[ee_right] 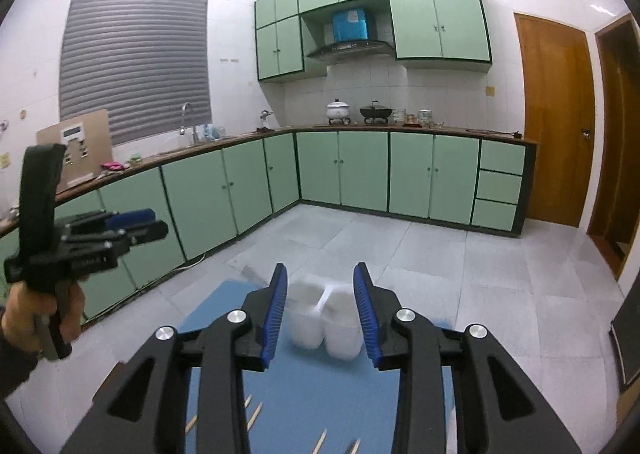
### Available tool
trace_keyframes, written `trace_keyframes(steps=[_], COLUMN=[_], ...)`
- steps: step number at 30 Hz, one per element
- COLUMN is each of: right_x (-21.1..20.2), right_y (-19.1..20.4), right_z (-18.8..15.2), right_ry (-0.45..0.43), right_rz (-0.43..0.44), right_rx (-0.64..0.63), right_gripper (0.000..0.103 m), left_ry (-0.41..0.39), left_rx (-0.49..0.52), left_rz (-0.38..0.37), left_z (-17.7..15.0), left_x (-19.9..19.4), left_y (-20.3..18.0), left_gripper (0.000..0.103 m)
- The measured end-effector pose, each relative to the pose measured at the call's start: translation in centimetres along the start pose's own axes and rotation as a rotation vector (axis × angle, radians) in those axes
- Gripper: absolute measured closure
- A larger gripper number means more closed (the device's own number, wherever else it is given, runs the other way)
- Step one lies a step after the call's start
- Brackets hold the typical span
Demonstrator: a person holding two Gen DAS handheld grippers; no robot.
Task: Organize utensils
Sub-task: 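Move both open tools back over the remaining chopsticks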
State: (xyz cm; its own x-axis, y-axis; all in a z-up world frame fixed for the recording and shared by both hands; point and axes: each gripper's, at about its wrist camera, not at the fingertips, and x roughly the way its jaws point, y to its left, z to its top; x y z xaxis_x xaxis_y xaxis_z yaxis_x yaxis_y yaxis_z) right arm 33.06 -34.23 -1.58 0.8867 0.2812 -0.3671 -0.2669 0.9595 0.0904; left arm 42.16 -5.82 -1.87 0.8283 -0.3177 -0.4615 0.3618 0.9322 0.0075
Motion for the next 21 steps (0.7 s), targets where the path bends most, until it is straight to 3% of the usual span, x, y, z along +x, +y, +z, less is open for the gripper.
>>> trace_keyframes(steps=[2,5,9,13,15,18,21], right_x=[-1.8,-3.9,-5.3,-6.1,-6.0,-5.9,-5.3], right_y=[1.4,3.7,6.9,8.8,9.3,9.7,9.3], right_z=[-3.5,-9.4,-17.3,-22.6,-24.4,-26.5,-27.3], right_ry=[0.017,0.074,0.147,0.192,0.218,0.244,0.273], right_rz=[-0.008,-0.003,-0.036,-0.067,-0.077,-0.110,-0.114], right_rx=[-0.004,0.018,0.027,0.052,0.082,0.073,0.106], right_gripper=[0.069,0.069,0.069,0.069,0.069,0.069,0.070], left_ry=[0.026,0.047,0.128,0.181,0.223,0.255,0.299], left_rx=[-0.034,-0.026,-0.084,-0.081,-0.136,-0.083,-0.132], left_rz=[-0.012,0.057,0.077,0.136,0.100,0.125,0.103], left_z=[-3.3,-9.0,-16.3,-22.0,-24.3,-26.1,-27.5], left_x=[-2.0,-4.8,-6.8,-7.8,-7.8,-7.1,-6.2], left_y=[-0.1,-1.0,-2.2,-3.4,-3.5,-4.7,-4.6], left_gripper=[0.048,0.044,0.041,0.041,0.041,0.041,0.043])
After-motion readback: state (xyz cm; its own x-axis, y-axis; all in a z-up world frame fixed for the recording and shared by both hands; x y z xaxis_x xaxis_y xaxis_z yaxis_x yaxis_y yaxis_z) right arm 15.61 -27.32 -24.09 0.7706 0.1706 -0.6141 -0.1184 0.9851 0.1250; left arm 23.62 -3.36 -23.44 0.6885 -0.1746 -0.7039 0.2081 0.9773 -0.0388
